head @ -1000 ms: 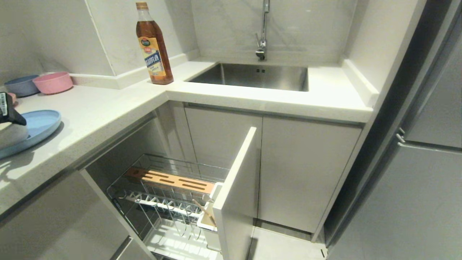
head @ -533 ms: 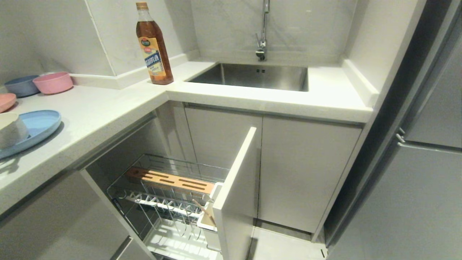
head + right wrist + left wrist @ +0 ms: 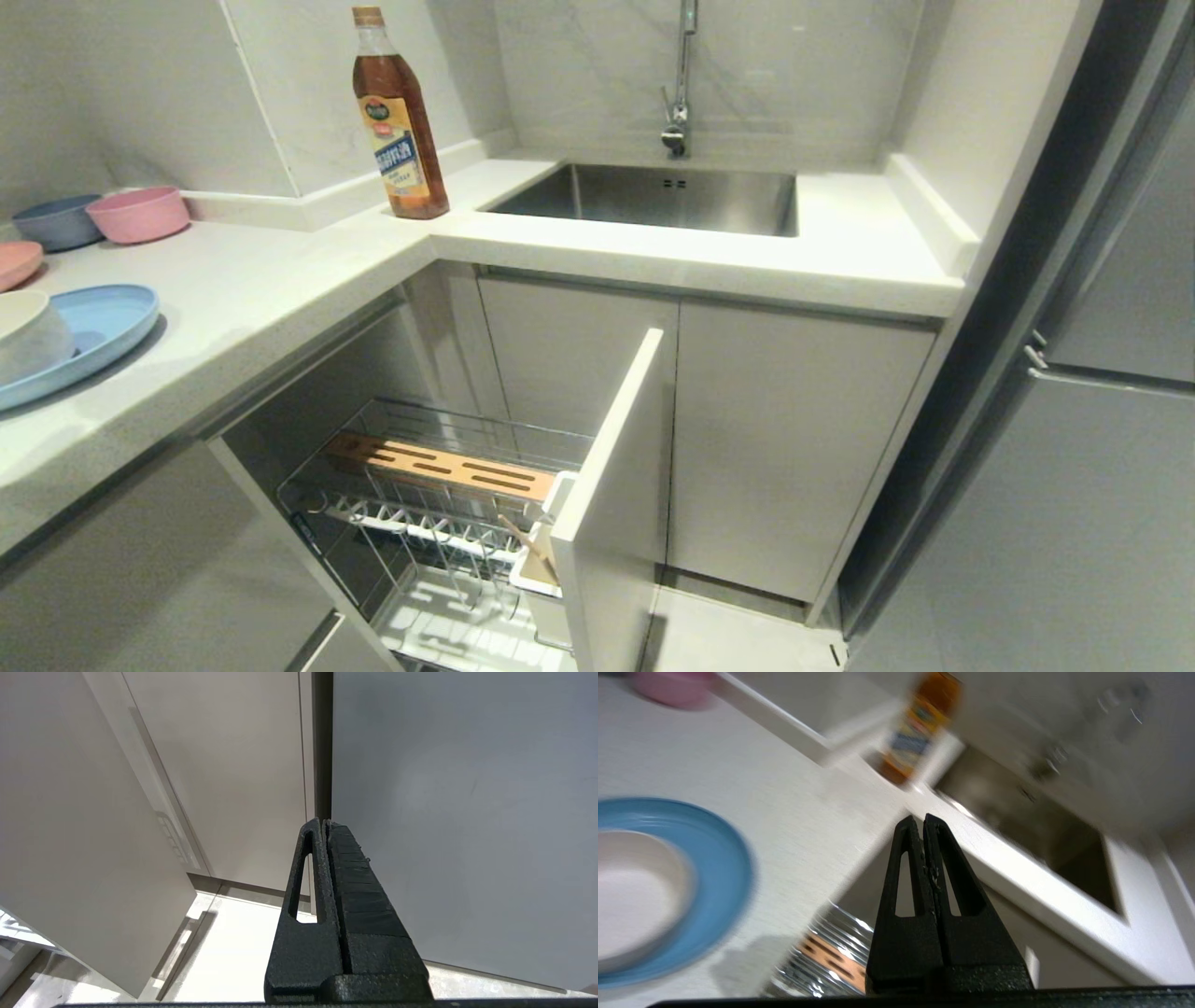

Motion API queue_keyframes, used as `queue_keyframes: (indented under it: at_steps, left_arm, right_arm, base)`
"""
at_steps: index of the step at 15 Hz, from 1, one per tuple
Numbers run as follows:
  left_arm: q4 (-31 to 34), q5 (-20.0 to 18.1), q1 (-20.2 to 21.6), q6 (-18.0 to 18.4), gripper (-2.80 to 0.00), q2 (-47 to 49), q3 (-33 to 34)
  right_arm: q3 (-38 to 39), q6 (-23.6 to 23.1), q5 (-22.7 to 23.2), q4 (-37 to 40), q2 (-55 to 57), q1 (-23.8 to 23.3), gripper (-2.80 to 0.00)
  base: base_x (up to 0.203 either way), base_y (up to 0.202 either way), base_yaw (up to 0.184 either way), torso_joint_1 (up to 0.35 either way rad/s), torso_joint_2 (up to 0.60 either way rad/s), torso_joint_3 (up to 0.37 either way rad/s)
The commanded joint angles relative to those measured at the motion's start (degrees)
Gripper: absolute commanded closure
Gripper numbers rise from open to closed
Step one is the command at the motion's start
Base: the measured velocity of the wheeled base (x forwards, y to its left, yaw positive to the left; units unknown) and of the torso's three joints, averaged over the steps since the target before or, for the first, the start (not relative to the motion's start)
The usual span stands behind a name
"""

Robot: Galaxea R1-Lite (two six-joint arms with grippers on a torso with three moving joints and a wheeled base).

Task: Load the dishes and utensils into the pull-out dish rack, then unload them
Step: Take the spoon out of the cupboard

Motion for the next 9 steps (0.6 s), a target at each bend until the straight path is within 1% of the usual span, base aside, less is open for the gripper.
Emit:
queue_keyframes:
  at_steps: [1,3,5,7,9]
  left_arm:
    - [0.0,-0.1,-6.8,0.2,0.0,-1.3,2.9]
    - [0.2,-0.3,-13.6,0.8,0.0,2.6,6.1]
    - [2.4,-0.3,-18.1,0.8,0.0,7.9,7.9]
    - [5.5,-0.1,-20.8,0.6,0.0,13.3,8.7]
    - [7.1,0.4,-23.0,0.6,0.0,18.4,9.7]
  right_arm:
    - [0.0,0.1,0.0,0.0,0.0,0.0,0.0]
    - [0.0,0.1,0.0,0.0,0.0,0.0,0.0]
    - [0.0,0.0,0.0,0.0,0.0,0.0,0.0]
    - [0.0,0.0,0.0,0.0,0.0,0.0,0.0]
    - [0.0,0.0,0.0,0.0,0.0,0.0,0.0]
  base:
    - [0.0,0.0,0.0,0.0,0.0,0.0]
    - [0.0,0.0,0.0,0.0,0.0,0.0]
    - [0.0,0.0,0.0,0.0,0.0,0.0]
    - [0.0,0.0,0.0,0.0,0.0,0.0]
    - [0.0,0.0,0.0,0.0,0.0,0.0]
